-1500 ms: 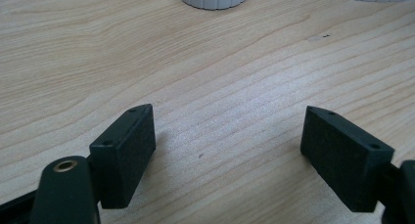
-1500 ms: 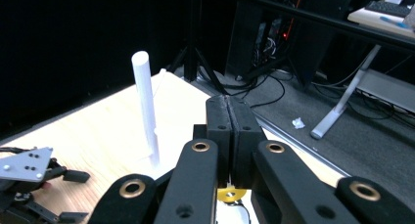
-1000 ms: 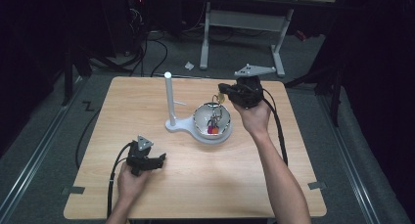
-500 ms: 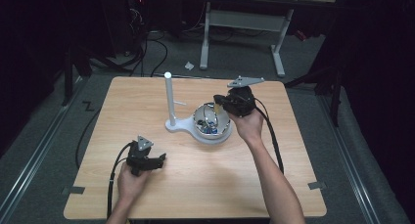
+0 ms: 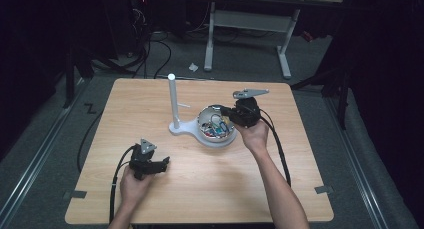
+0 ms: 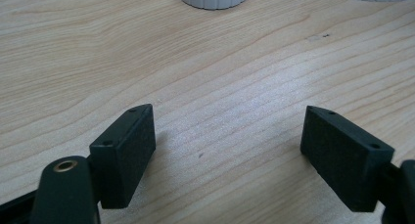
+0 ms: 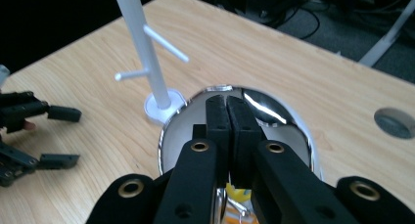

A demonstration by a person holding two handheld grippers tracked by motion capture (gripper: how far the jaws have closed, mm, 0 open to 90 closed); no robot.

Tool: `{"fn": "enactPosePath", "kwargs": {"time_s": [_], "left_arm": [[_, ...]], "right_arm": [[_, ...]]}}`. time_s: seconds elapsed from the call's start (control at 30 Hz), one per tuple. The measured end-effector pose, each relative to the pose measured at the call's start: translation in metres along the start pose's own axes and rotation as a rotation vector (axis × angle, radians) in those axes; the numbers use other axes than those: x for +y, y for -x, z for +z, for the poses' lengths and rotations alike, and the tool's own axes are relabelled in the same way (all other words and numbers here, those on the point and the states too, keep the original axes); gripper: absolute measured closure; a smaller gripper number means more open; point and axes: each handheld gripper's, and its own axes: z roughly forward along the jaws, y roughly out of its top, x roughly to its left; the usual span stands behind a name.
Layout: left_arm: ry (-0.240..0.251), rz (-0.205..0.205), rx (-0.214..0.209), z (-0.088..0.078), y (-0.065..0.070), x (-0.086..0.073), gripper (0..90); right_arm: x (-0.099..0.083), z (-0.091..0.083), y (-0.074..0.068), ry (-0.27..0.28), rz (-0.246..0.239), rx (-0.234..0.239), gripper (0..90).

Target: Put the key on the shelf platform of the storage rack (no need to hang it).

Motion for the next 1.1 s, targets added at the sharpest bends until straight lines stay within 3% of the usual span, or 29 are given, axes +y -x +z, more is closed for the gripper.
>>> {"fn": "enactPosePath", "kwargs": {"time_s": [0.3, 0.63, 0.87, 1.0, 1.03, 1.1], "left_arm": [[0.001, -0.001, 0.001, 0.0, 0.0, 0.0, 21.0], [0.001, 0.0, 0.001, 0.0, 0.0, 0.0, 21.0], [0.001, 0.001, 0.0, 0.0, 0.0, 0.0, 21.0], [0.001, -0.001, 0.001, 0.0, 0.0, 0.0, 21.0], [0.001, 0.001, 0.001, 0.0, 0.0, 0.0, 21.0], [0.001, 0.001, 0.001, 0.0, 0.0, 0.0, 21.0]], "right_arm": [[-0.016, 0.014, 0.004, -0.055, 0.02, -0.005, 89.4], [-0.027, 0.033, 0.005, -0.119, 0.001, -0.035, 89.3], [-0.035, 0.039, 0.01, -0.13, 0.039, -0.037, 88.7], [-0.038, 0.039, 0.014, -0.133, 0.054, -0.035, 84.4], [-0.039, 0.038, 0.016, -0.126, 0.076, -0.035, 77.3], [-0.039, 0.035, 0.017, -0.118, 0.08, -0.039, 74.2]]}}
